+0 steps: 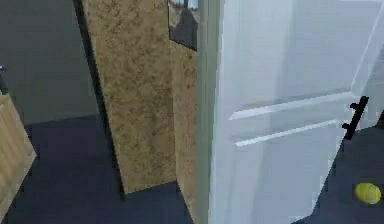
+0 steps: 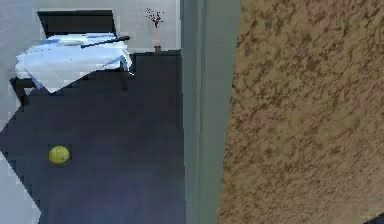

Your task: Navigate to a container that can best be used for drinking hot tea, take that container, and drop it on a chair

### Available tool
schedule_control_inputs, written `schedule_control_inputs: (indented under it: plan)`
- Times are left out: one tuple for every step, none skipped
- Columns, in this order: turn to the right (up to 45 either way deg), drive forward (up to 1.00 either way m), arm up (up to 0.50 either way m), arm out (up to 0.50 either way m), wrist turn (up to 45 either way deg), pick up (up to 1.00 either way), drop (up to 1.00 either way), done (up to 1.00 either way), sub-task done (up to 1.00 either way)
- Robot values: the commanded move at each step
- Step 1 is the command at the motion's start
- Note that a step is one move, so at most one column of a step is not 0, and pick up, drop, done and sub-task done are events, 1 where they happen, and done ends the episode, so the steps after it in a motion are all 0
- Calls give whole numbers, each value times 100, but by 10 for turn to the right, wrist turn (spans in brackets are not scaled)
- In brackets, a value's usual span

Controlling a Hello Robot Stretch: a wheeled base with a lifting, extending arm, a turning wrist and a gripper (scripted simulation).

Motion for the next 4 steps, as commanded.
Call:
schedule_control_inputs:
  plan:
    - [450, 0, 0, 0, 0, 0, 0, 0, 0]
    - [240, 0, 0, 0, 0, 0, 0, 0, 0]
    - [30, 0, 0, 0, 0, 0, 0, 0, 0]
    - [0, 15, 0, 0, 0, 0, 0, 0, 0]
